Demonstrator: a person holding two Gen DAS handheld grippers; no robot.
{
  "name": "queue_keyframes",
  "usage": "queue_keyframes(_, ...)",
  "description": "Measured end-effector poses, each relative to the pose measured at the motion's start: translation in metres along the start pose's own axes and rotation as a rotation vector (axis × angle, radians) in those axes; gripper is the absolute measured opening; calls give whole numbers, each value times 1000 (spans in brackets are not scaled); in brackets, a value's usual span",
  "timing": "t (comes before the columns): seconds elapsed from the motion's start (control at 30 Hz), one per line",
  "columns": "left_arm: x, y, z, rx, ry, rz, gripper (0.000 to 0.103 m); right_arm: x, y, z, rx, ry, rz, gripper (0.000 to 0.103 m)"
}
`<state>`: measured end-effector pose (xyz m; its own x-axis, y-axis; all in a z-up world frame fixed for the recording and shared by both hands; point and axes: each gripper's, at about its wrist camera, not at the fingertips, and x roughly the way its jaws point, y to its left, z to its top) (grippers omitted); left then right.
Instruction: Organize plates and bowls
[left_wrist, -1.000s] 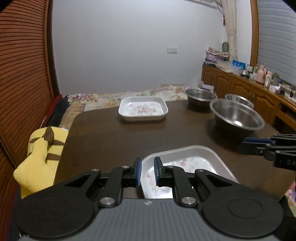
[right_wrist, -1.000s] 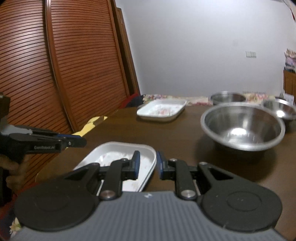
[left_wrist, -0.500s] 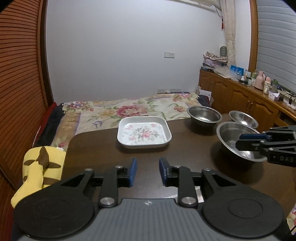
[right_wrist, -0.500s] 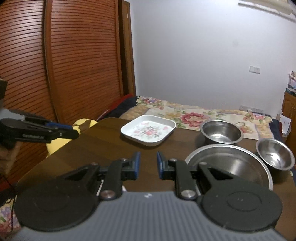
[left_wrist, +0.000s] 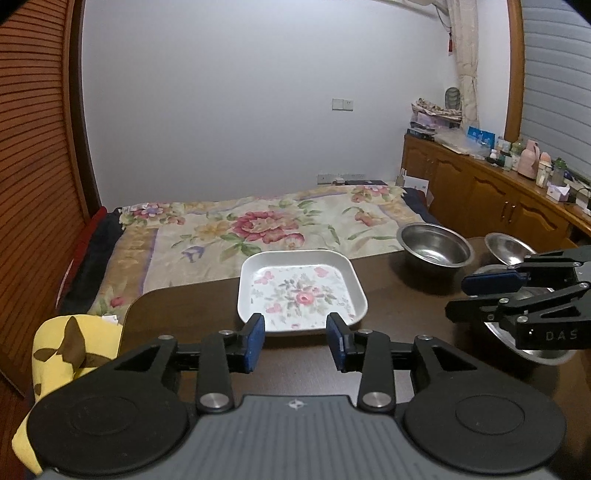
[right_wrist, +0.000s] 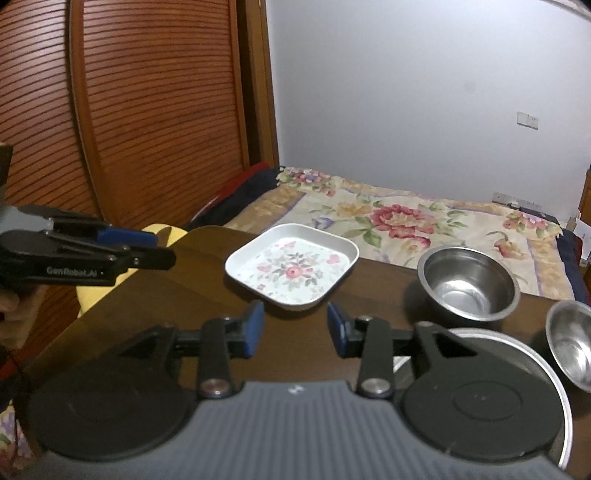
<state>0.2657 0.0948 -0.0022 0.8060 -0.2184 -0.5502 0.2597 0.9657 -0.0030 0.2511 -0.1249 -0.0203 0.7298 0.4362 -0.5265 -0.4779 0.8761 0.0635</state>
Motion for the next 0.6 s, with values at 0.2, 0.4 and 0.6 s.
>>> queue_keyframes(0.2, 31, 11, 8, -7, 14, 3, 39, 32, -6, 18, 31, 56, 22, 39)
queue_keyframes(0.4, 65, 24, 9, -12, 38, 5, 39, 62, -13, 24, 63, 128, 19, 39)
queue_keyframes(0.6, 93, 37, 9, -22, 59, 10, 39, 87, -18, 31, 80, 183, 14, 39)
